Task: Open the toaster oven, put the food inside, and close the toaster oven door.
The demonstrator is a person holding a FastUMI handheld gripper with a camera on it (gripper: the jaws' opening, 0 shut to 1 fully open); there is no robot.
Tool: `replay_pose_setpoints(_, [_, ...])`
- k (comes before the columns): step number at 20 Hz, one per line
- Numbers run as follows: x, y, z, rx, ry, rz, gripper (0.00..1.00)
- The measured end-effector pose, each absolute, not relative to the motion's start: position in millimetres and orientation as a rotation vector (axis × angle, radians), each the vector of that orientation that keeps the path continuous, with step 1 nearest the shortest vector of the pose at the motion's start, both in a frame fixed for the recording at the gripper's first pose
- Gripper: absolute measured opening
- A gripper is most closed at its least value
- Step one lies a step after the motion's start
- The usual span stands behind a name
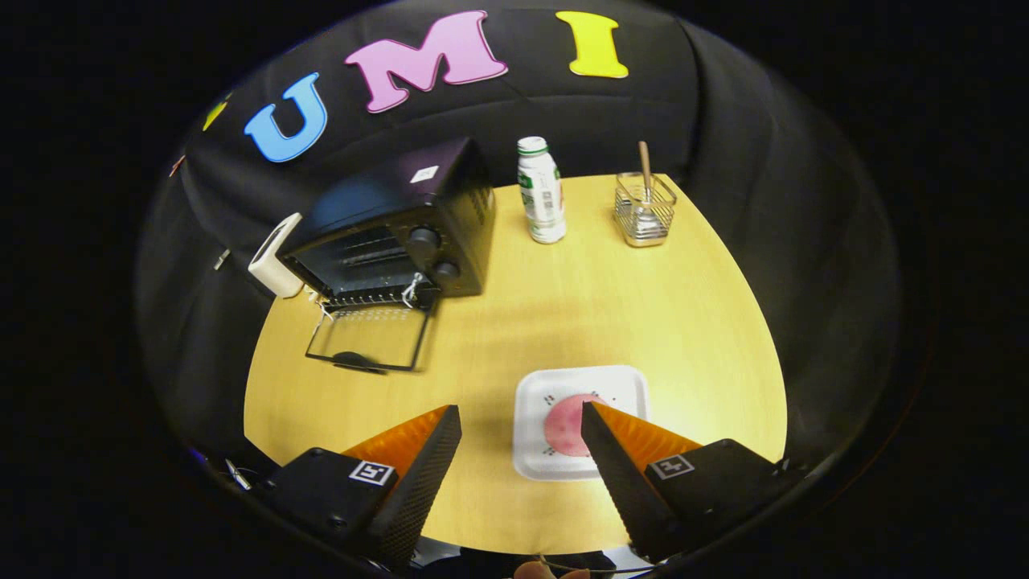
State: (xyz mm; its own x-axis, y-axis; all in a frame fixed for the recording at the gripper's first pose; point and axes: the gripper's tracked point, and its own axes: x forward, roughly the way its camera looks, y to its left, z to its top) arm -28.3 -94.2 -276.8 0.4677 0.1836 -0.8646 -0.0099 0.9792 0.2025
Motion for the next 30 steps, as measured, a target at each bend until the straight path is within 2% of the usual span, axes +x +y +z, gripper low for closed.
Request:
replay_pose_setpoints(7, [-32.9,-183.6,-346.9,0.127,1.299,0.059,0.99])
replay_pose_setpoints(11, [-34.5,-187.4,-384.0,0.14,1.42,0.096,0.99])
replay_pose_setpoints(12, [-34.6,-187.7,-392.4,0.139,1.445,0.104,0.97])
replay_pose_setpoints(13, [-34.9,-188.3,-397.6,0.135,1.463,0.106,0.93])
replay_pose_setpoints(14, [-38.3,-188.2,-405.7,0.132,1.491,0.112,0.84])
replay_pose_setpoints(15, [-40.4,-188.7,-410.9,0.123,1.51,0.117,0.82])
replay_pose_setpoints(17, [-42.1,-191.2,-420.9,0.096,1.526,0.125,0.71])
replay_pose_setpoints(18, [-44.0,-191.7,-421.3,0.093,1.538,0.127,0.6])
replay_pose_setpoints(19, [-40.9,-193.6,-424.9,0.089,1.526,0.122,0.55])
replay_pose_setpoints(22, [-43.7,-190.1,-424.6,0.104,1.544,0.126,0.2])
replay_pose_setpoints(23, [-42.7,-189.5,-425.9,0.092,1.538,0.152,0.19])
replay_pose_setpoints(26, [-39.1,-188.2,-427.9,0.165,1.55,0.159,0.07])
replay_pose_setpoints(30, [-43.8,-186.5,-425.1,0.312,1.563,0.2,0.05])
